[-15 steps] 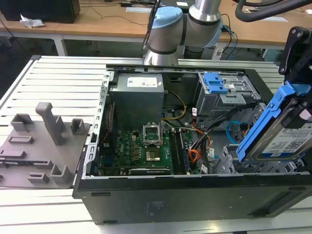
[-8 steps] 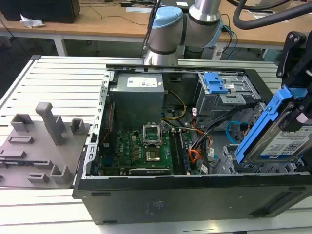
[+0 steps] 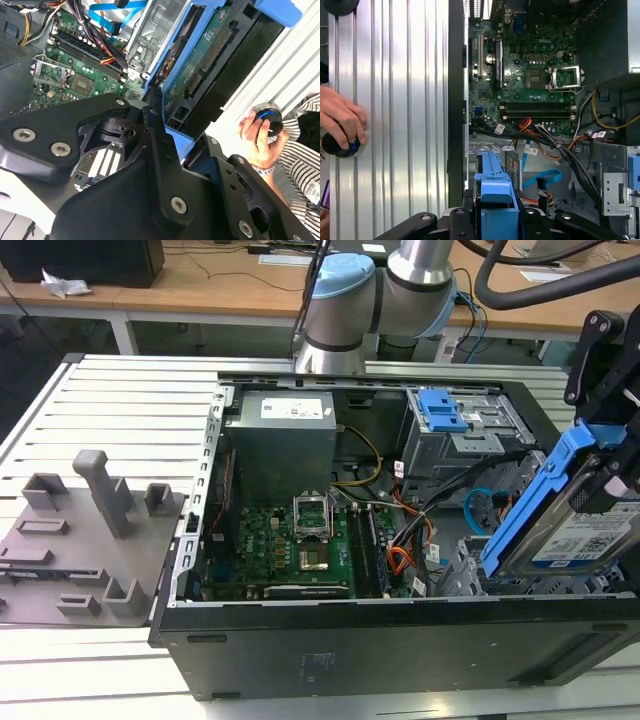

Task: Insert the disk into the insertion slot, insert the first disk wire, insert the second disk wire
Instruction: 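Insert the disk into the insertion slot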

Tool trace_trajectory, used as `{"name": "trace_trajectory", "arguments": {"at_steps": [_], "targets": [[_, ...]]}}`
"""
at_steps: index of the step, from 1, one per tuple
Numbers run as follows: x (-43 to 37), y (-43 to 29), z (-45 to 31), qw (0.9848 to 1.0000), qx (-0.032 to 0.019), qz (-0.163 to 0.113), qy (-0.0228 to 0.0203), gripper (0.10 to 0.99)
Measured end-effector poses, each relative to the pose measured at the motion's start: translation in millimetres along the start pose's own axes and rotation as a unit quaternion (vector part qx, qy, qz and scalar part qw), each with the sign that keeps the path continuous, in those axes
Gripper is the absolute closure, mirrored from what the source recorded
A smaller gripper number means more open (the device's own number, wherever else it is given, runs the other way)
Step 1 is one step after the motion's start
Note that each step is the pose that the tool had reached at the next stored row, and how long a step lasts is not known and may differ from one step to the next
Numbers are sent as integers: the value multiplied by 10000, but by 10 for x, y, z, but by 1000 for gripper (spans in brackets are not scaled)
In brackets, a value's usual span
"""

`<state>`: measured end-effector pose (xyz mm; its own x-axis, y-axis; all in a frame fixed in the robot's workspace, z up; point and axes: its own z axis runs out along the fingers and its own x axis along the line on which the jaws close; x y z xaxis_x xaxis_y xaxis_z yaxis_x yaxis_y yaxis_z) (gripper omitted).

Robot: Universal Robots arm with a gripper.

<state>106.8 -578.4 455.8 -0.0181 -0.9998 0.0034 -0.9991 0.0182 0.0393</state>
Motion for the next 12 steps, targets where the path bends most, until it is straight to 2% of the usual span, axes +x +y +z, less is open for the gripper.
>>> {"name": "trace_trajectory", "arguments": {"at_steps": [8,12], "targets": [[-5,-2,40,10000,0,0,-1,718],[-64,0,39,10000,0,0,0,718]]}}
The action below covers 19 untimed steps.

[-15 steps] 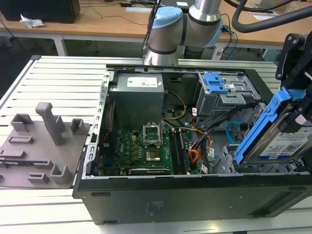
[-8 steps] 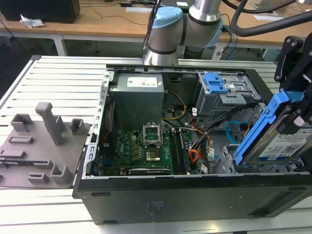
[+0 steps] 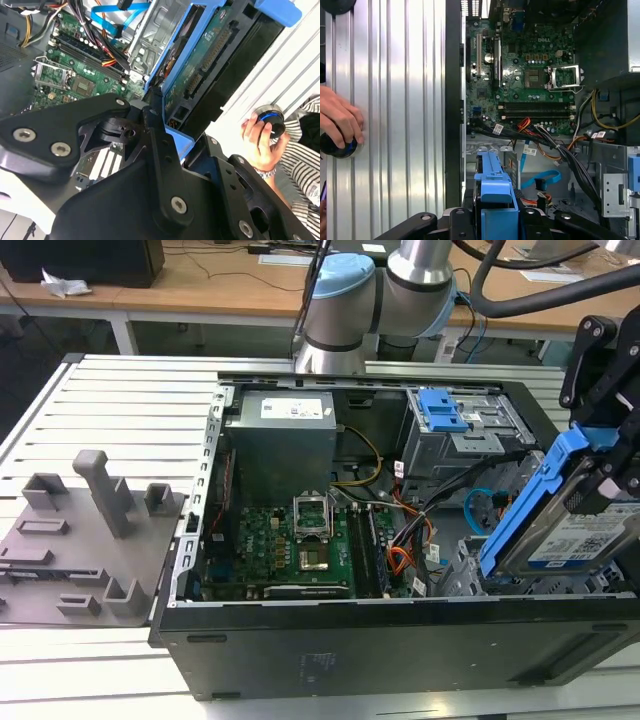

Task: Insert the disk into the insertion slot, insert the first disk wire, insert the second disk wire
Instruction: 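Insert the disk into the insertion slot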

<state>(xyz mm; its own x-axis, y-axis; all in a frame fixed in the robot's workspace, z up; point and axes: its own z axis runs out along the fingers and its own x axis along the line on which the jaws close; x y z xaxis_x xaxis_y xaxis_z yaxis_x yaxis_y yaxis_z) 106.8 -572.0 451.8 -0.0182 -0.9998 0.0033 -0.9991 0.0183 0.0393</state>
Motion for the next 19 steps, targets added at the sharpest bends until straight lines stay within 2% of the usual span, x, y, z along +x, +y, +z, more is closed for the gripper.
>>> {"name": "trace_trajectory", "arguments": {"at_steps": [2,3,10,19], "targets": [[-68,1,-1,10000,0,0,0,718],[-77,1,-1,10000,0,0,1,718],[-79,1,0,10000,0,0,0,718],[-79,-2,74,10000,0,0,1,718]]}}
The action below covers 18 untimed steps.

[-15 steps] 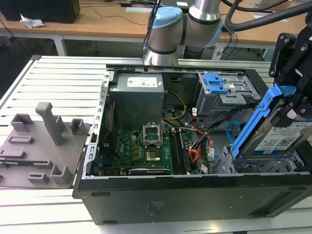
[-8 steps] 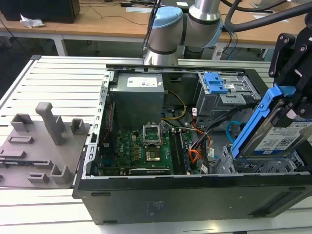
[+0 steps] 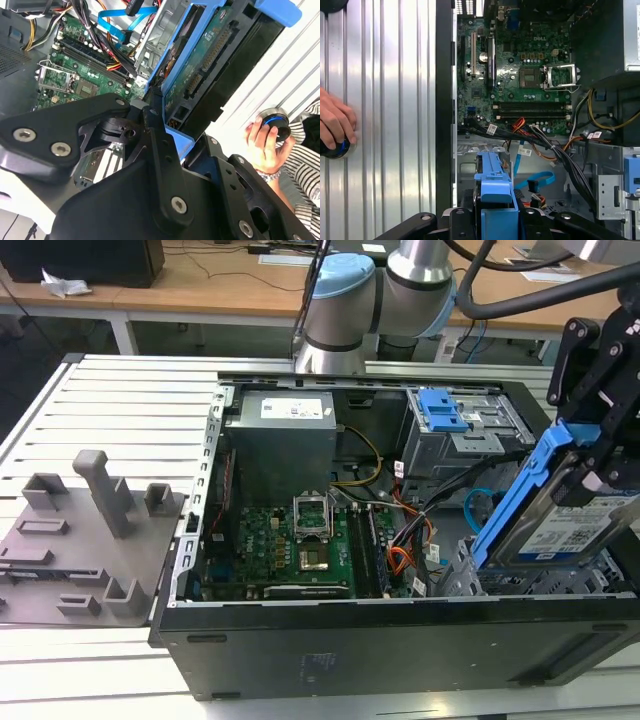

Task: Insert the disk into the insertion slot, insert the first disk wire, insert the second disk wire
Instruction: 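Insert the disk into the insertion slot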

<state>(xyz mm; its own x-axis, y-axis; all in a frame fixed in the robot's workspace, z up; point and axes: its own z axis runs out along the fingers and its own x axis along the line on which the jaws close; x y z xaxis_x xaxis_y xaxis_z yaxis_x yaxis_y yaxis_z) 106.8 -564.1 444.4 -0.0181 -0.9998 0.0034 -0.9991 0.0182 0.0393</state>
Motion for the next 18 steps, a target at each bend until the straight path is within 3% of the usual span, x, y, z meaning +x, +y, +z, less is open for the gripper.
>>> {"name": "trace_trajectory", "arguments": {"at_steps": [8,12,18], "targets": [[-2,-4,29,10000,0,0,0,718],[-7,-2,-41,10000,1,0,-1,718],[-79,-53,-16,10000,-38,-10,-25,718]]}}
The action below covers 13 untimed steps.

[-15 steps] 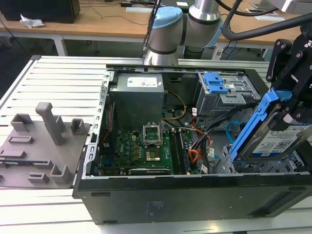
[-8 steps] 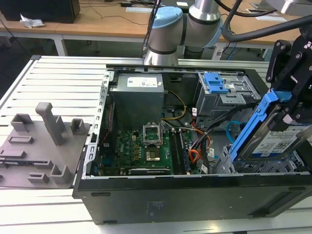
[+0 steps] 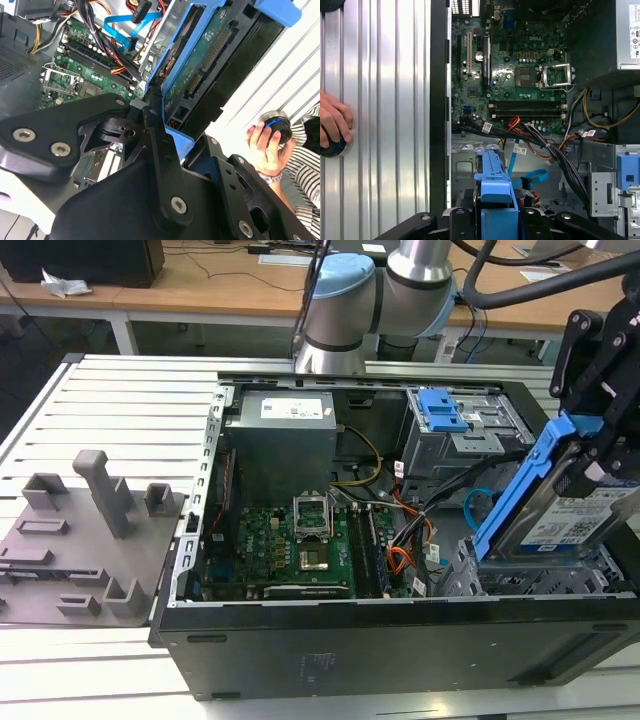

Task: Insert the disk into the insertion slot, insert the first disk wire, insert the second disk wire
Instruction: 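Insert the disk into the insertion slot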

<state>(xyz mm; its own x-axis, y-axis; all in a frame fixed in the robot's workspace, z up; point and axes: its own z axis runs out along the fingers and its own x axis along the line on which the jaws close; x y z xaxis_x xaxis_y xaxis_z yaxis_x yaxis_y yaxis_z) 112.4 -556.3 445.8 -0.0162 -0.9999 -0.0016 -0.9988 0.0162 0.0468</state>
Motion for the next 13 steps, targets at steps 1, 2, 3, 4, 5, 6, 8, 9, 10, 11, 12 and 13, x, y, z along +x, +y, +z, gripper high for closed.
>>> {"name": "trace_trajectory", "arguments": {"at_steps": [1,2,3,4,5,6,8,9,10,11,12,13], "targets": [[-14,-2,11,10000,-6,0,-2,718],[-21,-6,16,10000,-9,-1,-4,718],[-29,-10,21,10000,-13,-1,-4,718],[-34,-15,25,10000,-17,-1,-4,718],[-39,-20,28,10000,-21,0,-4,718],[-47,-31,34,10000,-28,-1,-4,718],[-51,-35,67,10000,-45,0,-4,718],[-51,-36,79,10000,-48,0,-4,718],[-50,-36,91,10000,-52,0,-5,718],[-50,-37,111,10000,-57,-1,-6,718],[-50,-38,132,10000,-61,-1,-7,718],[-50,-39,154,10000,-65,-1,-7,718]]}}
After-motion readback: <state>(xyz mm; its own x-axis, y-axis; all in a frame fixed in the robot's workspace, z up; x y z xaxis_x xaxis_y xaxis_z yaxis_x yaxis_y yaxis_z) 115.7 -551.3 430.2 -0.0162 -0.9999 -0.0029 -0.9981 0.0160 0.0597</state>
